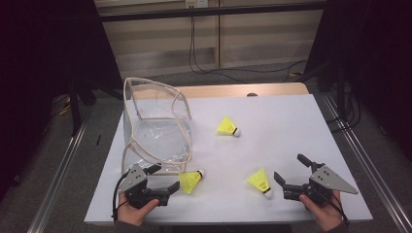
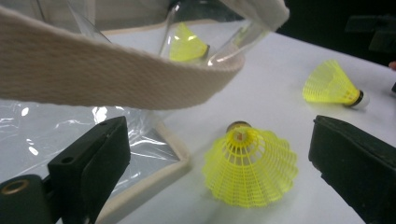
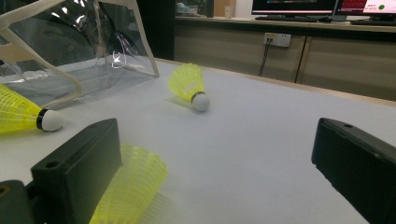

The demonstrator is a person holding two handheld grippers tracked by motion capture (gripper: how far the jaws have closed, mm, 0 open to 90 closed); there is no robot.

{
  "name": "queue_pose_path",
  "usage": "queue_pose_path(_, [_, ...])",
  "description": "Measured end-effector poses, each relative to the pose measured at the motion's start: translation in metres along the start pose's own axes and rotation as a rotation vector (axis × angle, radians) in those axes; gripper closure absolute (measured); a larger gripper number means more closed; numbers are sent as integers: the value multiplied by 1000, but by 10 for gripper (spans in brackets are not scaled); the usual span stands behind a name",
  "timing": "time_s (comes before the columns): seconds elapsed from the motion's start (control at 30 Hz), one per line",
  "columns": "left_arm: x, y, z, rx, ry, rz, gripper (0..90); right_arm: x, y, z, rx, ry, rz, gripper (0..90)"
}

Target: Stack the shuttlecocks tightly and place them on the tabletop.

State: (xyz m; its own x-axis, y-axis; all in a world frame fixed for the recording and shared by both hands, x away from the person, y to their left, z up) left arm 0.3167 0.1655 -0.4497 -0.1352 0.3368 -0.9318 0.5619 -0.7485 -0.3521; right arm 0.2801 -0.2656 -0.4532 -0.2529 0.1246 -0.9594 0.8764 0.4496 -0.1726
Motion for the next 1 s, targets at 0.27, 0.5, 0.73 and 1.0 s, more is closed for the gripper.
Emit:
queue_pose_path(0.27, [-2,9,9,61,26,-33,212,1,-2,3,0,-2,-2,11])
queue_pose_path(0.5, [-2,8,14,94,21,-37,282,0,-3,4,10,-3,6,11])
queue_pose_path(0.73, [-3,8,21,139,5,-52,360,0,-1,2,2,-13,-2,13])
queue_pose_path(1.0, [-3,18,30,184,-28,-80,434,0,0,2,8,-16,-3,13])
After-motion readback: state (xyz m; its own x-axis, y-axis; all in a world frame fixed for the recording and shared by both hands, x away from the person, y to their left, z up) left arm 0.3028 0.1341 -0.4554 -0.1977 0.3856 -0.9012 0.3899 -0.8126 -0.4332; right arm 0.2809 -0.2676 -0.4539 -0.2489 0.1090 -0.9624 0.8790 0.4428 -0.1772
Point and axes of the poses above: each handheld gripper's, and its own axes: y roughly forward along the jaws, x roughly out of its underside, z roughly to its right, the point moved 4 cm from there along y, roughly forward along the jaws, and after that the axes turned 13 degrees about y, right-handed, at the moved point
